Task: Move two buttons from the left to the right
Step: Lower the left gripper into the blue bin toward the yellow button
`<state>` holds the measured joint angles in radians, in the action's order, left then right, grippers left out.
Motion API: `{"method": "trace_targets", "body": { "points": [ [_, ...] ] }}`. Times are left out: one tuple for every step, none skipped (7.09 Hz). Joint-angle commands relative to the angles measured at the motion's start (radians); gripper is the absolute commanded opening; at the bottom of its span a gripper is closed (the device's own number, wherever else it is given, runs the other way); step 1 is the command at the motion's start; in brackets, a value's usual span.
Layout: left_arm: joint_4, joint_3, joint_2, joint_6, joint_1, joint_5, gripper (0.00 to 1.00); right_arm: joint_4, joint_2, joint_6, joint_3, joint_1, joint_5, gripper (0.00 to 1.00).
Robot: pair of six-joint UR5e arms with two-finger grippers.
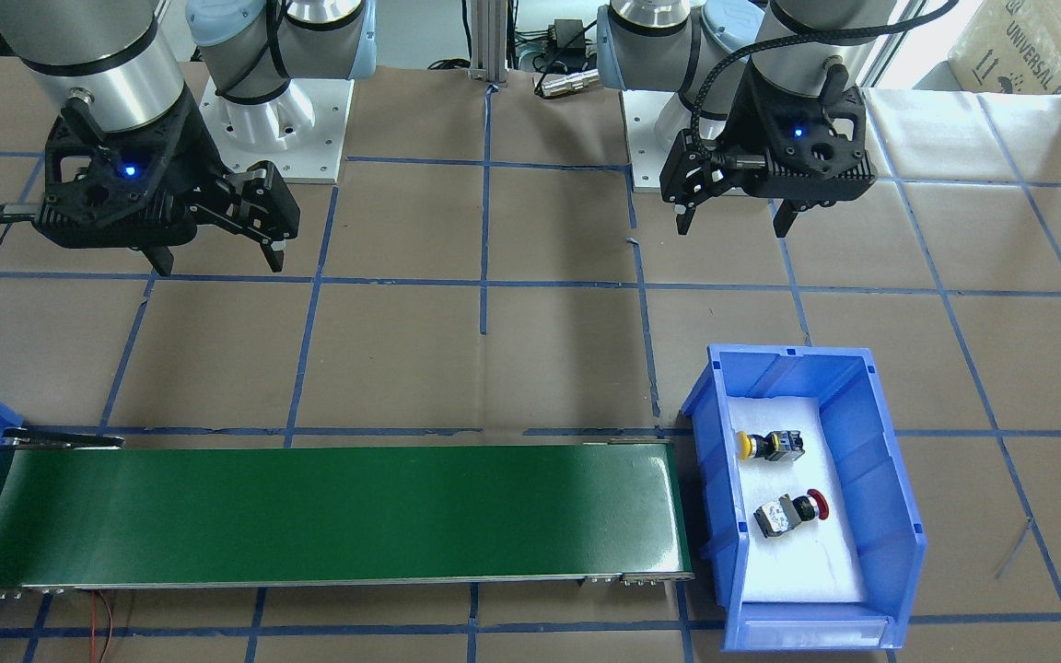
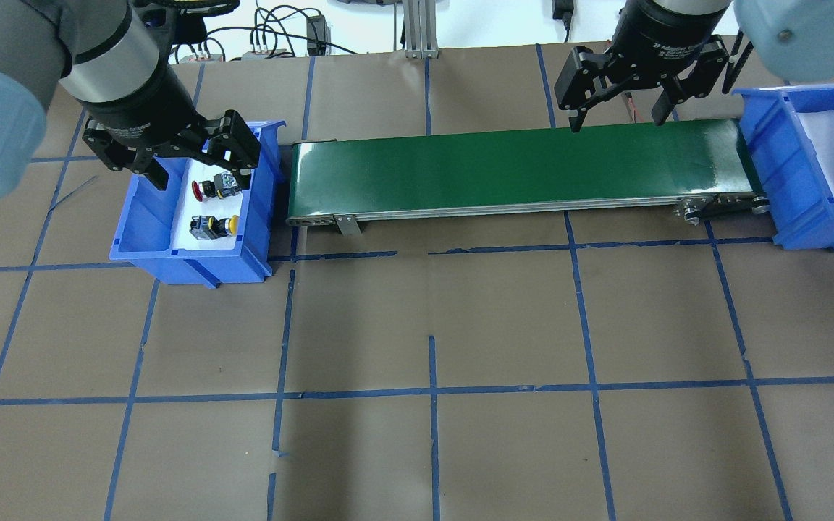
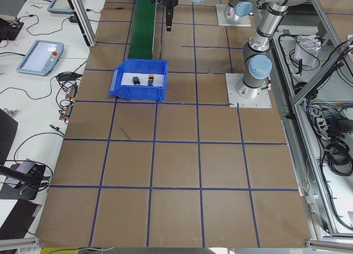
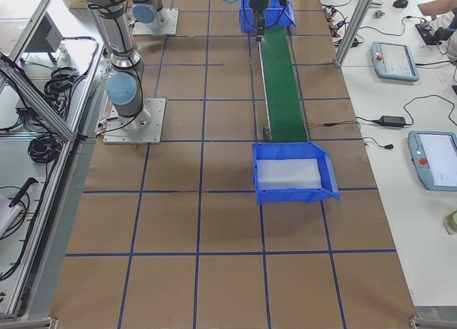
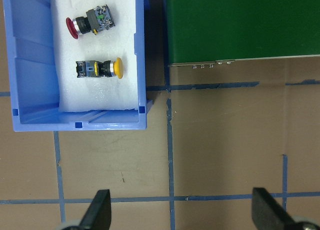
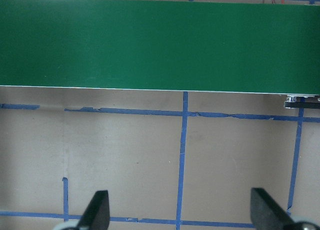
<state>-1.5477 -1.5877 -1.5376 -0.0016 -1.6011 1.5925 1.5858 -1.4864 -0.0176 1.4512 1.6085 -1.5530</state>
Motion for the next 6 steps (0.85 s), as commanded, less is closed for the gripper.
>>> {"method": "trace_targets", "body": {
  "points": [
    [0.000,-0.001,0.001,0.000,0.003,0.001,1.00,-0.001,0.001,-0.002,0.002,0.001,0.002,1.00],
    [0.000,-0.001,0.001,0.000,0.004,0.001,1.00,0.002,-0.002,-0.002,-0.002,0.001,0.004,1.00],
    [0.000,0.000,0.001,0.000,0.007,0.001,1.00,0.000,0.005,-0.002,0.001,0.001,0.004,1.00],
    [-0.005,0.008,-0.001,-0.001,0.013,0.003,1.00,-0.001,0.002,-0.004,0.003,0.001,0.004,1.00],
    [-0.008,0.008,-0.001,0.003,0.032,0.003,1.00,0.000,0.003,-0.004,0.003,0.001,0.004,1.00],
    [0.001,0.012,-0.009,0.116,0.071,0.000,1.00,0.000,-0.008,-0.002,0.000,0.001,0.002,1.00]
  ]
}}
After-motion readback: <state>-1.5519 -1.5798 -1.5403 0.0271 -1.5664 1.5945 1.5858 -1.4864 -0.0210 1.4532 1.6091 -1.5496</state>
